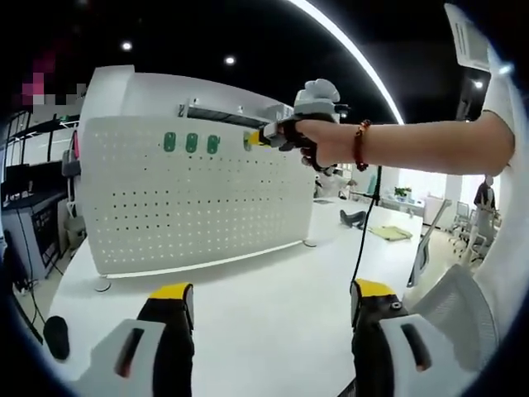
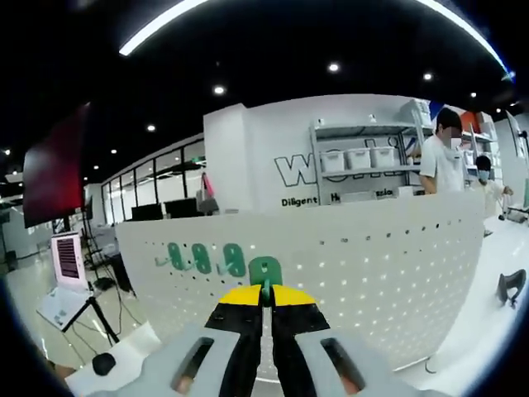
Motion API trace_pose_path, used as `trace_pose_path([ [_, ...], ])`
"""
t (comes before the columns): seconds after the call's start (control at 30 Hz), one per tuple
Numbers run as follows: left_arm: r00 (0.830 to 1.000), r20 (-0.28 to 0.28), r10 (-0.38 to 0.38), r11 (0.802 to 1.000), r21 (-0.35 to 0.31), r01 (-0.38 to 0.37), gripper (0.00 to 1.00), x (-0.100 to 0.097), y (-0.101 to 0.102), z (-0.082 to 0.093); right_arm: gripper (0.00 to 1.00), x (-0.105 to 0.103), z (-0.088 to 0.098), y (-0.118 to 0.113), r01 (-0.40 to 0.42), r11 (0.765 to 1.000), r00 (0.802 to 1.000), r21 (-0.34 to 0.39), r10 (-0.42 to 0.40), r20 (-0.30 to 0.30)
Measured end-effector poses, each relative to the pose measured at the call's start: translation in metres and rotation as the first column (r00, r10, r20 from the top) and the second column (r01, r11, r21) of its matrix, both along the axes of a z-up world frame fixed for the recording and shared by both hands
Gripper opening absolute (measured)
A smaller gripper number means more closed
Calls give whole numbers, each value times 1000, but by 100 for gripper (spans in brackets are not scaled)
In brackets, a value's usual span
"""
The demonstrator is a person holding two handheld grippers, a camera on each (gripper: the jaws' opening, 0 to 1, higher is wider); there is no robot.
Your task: Insert the hook assembly into the mounting plate slot until the hook locks in place.
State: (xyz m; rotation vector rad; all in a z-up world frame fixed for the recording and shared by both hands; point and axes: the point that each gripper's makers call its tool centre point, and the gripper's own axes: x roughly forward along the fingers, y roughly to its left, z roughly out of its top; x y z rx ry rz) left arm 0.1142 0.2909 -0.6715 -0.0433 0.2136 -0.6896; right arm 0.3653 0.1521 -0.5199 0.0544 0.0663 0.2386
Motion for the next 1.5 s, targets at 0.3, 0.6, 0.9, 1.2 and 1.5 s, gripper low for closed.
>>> trace_pose_path([
  [0.3, 1000, 0, 13, 1000, 2, -13, 81, -4, 4, -3, 1, 8, 0, -3, 19, 1000, 1000, 21, -19, -14],
  [0.6, 1000, 0, 10, 1000, 8, -10, 81, -4, 9, -3, 1, 17, 2, -3, 38, 998, 999, 45, -37, -23],
  [0.9, 1000, -10, 12, 1000, 14, -12, 81, -4, 12, -6, 1, 21, 2, 0, 44, 998, 999, 36, -43, -21],
  [1.2, 1000, -9, 16, 1000, -1, -16, 81, -4, 14, -4, 1, 28, 0, 2, 51, 999, 998, 7, -51, -26],
  [1.5, 999, -19, 25, 1000, -4, -25, 81, -3, 17, -8, 1, 34, -4, 0, 56, 998, 998, 27, -55, -37],
])
